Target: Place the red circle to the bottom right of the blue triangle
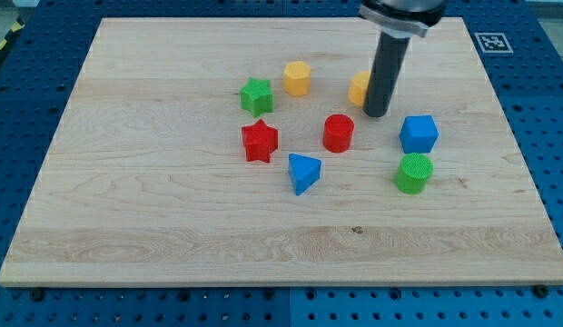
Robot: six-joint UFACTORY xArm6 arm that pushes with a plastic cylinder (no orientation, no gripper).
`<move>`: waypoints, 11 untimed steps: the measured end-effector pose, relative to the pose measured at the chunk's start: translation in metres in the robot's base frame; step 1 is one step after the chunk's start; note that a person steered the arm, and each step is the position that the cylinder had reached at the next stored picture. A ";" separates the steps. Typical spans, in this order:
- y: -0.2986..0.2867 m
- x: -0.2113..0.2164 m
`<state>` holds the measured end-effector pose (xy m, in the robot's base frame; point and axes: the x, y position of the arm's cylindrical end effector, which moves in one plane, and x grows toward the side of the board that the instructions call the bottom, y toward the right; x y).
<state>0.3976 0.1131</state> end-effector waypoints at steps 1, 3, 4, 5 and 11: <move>-0.019 0.015; -0.020 0.058; -0.020 0.045; -0.020 0.026; -0.017 0.084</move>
